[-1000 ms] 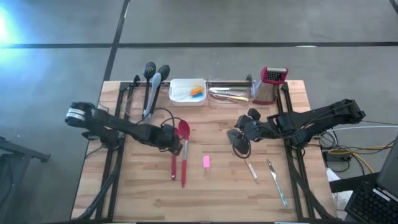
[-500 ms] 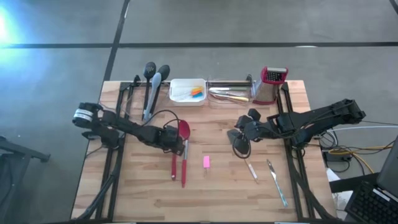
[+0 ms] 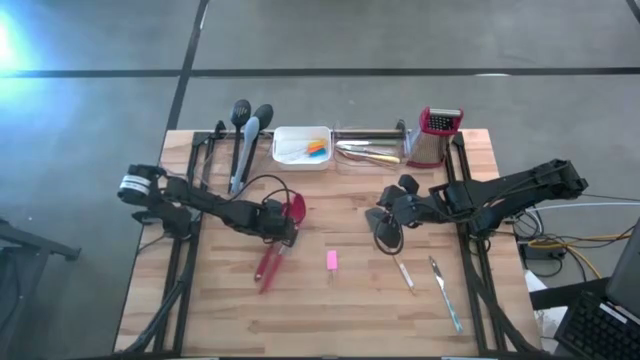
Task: Pick & Place Kitchen Items
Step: Put the red slotted spoon into the left transparent bin
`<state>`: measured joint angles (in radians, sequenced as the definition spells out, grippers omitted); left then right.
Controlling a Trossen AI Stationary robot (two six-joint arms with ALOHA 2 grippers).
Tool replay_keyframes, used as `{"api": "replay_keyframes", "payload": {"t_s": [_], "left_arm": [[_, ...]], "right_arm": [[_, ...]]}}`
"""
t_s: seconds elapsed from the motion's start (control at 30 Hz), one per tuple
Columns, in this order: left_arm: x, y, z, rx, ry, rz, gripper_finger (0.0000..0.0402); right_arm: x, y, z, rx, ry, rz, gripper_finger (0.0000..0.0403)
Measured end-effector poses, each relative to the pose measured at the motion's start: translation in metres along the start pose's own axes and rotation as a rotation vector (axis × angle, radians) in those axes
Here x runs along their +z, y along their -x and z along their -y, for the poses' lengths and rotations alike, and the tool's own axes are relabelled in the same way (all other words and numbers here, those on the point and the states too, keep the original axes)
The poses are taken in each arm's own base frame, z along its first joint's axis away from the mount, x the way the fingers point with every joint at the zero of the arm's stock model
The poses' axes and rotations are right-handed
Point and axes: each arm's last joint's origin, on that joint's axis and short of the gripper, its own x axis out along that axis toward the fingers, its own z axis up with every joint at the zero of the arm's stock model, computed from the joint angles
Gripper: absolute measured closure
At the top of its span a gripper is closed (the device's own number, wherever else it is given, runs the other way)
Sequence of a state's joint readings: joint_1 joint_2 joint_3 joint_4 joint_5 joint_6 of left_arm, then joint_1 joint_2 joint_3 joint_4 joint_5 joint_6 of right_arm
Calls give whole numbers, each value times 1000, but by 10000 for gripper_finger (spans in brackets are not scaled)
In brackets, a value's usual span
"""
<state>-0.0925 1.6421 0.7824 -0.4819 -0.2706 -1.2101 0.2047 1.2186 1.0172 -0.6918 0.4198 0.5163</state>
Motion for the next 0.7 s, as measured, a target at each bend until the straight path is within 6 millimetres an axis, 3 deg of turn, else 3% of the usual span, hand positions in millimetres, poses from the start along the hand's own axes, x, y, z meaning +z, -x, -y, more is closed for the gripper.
{"api": "replay_keyframes", "payload": {"t_s": [0.4, 0.7], "left_arm": [[6, 23, -9, -5, -104, 73, 355], [18, 63, -17, -90, -132, 213, 356]], "right_arm": [[0, 0, 0, 1, -1, 2, 282], [0, 0, 0, 2, -1, 3, 273]]}}
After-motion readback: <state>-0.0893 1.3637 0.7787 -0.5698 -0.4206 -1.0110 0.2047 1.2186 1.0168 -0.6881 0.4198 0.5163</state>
